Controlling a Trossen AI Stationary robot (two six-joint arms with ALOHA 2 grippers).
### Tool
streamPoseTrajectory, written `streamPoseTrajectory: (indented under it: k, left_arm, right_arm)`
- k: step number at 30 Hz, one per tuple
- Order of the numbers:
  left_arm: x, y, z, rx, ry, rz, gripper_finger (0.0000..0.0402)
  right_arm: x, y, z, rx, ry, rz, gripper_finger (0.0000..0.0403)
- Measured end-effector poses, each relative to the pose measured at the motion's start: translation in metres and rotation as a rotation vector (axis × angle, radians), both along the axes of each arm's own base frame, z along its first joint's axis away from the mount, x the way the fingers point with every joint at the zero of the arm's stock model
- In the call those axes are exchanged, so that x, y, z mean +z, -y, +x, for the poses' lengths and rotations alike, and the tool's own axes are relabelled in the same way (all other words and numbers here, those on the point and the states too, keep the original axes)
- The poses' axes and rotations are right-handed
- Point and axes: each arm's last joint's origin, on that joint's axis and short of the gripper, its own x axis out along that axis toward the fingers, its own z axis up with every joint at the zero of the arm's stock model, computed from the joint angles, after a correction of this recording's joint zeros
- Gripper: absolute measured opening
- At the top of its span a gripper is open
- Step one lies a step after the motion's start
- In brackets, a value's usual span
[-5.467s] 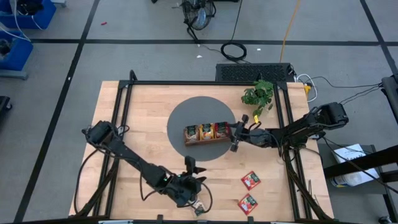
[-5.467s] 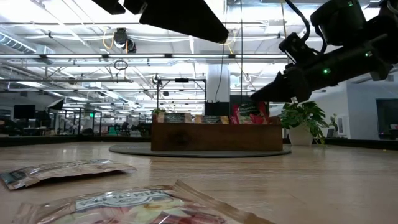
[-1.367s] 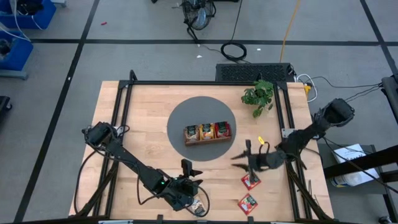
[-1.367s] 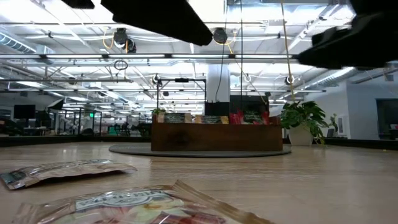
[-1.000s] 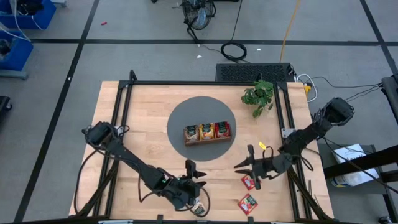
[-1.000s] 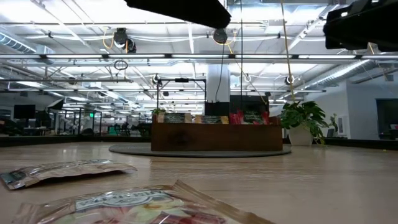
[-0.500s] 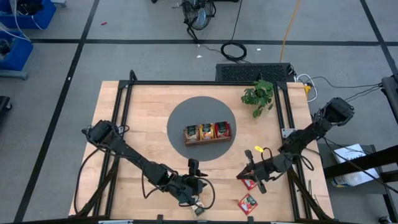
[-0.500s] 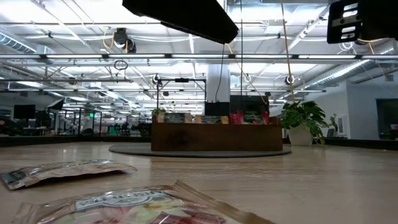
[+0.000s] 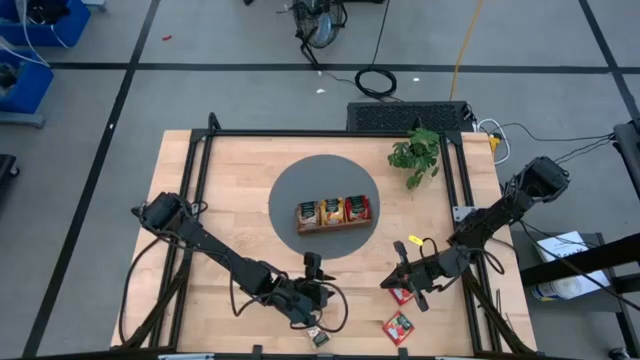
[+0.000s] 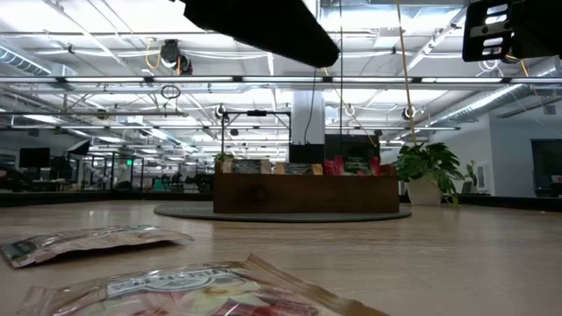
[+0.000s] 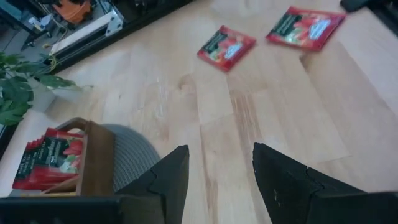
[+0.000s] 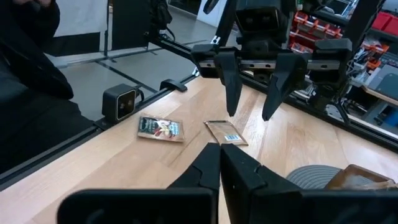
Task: Pick & Place Tea
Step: Put the brown tea bag into the left section of the wooden organizer
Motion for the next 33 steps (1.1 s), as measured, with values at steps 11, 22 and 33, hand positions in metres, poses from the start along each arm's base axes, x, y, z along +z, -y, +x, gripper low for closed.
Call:
streamPoseTrajectory:
  k: [11,22,33]
  left_arm:
    - [0.014,0.017,-0.012,-0.061,0.049,0.05,0.0182]
    - [-0.011,0.012,-0.034,0.148,-0.272,-0.314,0.0182]
    - [-0.041,0.043,-0.076,0.405,-0.465,-0.46,0.0182]
  right_arm:
    - [0.0,-0.001,0.0,0.049,-0.004,0.003,0.0004]
    - [-0.001,-0.001,0.0,0.044,-0.022,0.019,0.0004]
    - [-0.003,-0.001,0.0,0.043,-0.037,0.007,0.0004]
